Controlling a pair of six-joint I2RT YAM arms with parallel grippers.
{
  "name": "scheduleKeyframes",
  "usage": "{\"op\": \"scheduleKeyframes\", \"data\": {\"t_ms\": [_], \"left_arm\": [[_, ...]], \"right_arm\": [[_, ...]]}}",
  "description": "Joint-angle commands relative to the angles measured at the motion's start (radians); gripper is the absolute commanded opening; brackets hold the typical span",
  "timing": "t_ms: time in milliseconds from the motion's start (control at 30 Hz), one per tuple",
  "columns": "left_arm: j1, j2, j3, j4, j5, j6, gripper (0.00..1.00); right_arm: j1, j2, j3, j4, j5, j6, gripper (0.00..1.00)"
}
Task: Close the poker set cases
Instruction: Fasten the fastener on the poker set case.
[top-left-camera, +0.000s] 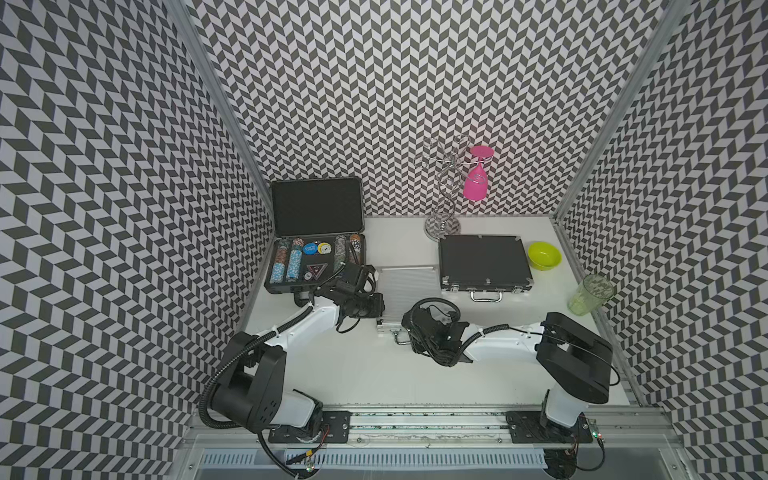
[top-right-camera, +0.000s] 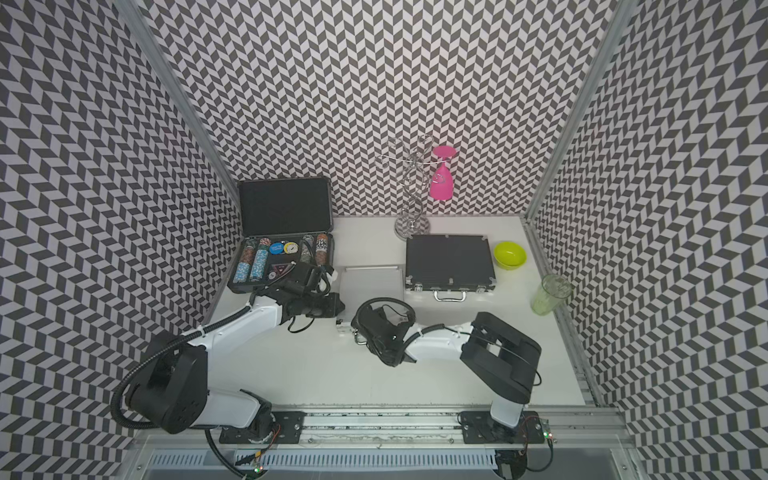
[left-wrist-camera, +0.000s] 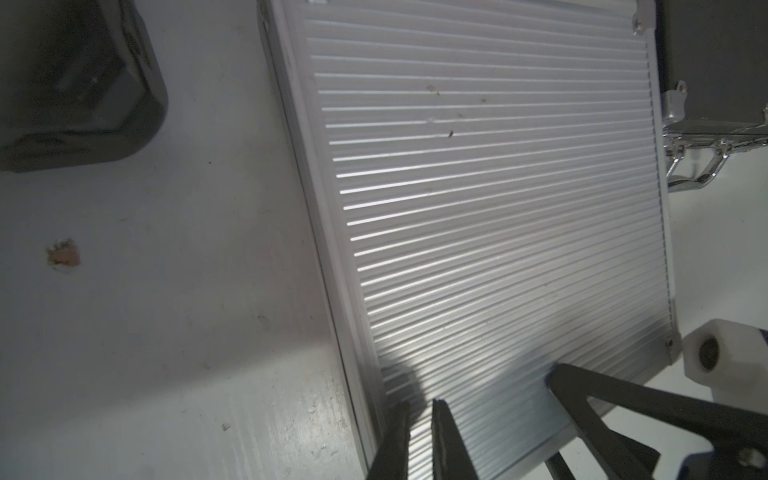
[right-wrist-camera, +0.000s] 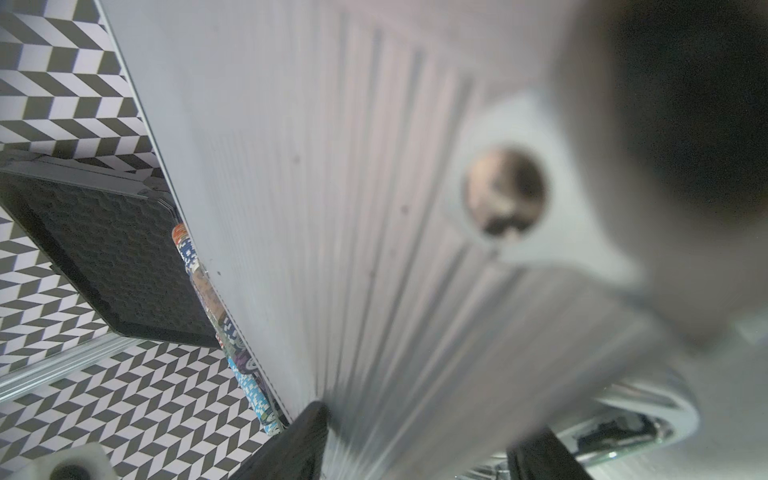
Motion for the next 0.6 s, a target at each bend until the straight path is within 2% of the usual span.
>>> {"op": "scheduleKeyframes", "data": {"t_ms": [0,267,400,567], "left_arm": [[0.007,0.004,-0.038,-0.068,-0.022,0.005,0.16],[0.007,0.006,-0.049,-0.057,-0.019,0.0,0.16],[0.007,0.014,-0.033,-0.066,-0.02,0.006,0.16],[0.006,0.013,-0.007,-0.077,-0.018,0.003,0.16]], "right_arm": [[-0.011,0.047,-0.007,0.044,-0.021,0.055,0.62],[-0.016,0.052,-0.039,0.071,-0.048,0.066,0.58],[-0.02,0.017,-0.035,0.057,-0.043,0.026,0.69],[-0.022,-0.034,-0.018,0.045,-0.045,-0.074,0.74]]}}
